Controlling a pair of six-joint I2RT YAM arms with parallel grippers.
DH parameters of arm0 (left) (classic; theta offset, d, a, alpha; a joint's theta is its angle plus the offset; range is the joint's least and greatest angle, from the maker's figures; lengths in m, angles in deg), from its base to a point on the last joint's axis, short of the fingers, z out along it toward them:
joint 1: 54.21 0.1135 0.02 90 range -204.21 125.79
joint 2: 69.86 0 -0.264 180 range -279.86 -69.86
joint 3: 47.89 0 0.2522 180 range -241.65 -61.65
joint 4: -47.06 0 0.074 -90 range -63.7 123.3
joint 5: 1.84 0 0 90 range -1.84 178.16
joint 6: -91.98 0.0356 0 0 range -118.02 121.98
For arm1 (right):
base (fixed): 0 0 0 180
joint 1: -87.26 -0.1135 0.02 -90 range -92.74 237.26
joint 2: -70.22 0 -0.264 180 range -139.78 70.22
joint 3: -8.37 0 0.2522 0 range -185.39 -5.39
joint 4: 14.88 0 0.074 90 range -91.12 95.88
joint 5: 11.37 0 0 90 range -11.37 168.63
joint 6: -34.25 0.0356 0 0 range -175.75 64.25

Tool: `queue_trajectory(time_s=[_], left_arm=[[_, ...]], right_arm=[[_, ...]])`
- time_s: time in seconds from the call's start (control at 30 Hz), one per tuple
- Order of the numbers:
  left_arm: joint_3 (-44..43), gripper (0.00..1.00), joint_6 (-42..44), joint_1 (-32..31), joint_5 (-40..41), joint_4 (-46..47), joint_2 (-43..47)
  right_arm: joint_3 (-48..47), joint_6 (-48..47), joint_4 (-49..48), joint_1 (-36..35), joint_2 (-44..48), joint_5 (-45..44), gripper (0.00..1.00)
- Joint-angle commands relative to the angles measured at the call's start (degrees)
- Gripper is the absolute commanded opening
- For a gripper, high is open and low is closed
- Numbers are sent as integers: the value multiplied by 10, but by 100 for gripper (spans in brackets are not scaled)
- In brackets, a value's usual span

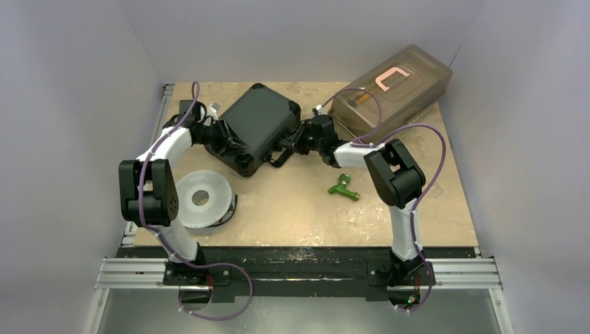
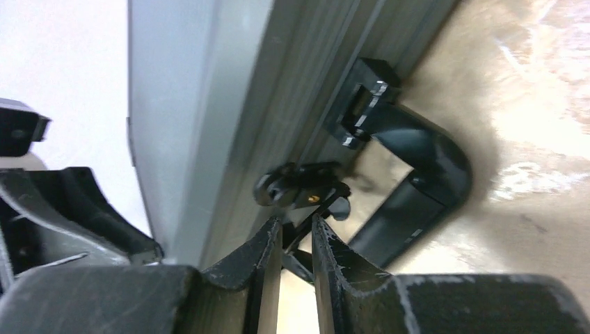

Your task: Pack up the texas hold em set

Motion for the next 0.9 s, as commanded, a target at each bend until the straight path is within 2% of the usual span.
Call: queue_trajectory(time_s=[0.0, 0.33, 0.5, 0.7, 0.87], left_arm=[[26, 30, 31, -7, 48, -41, -13], [27, 30, 32, -8, 48, -41, -12], [27, 30, 32, -9, 48, -40, -11], [27, 30, 32, -9, 50, -40, -11], [27, 30, 32, -9, 51, -40, -12]], right_arm=[[6, 69, -50, -14, -3, 71, 21], [-36, 88, -65, -13, -53, 82, 23], [-42, 49, -70, -11, -47, 71, 23], [-66, -3, -75, -9, -36, 71, 29], [-99, -46, -30, -9, -8, 62, 30]])
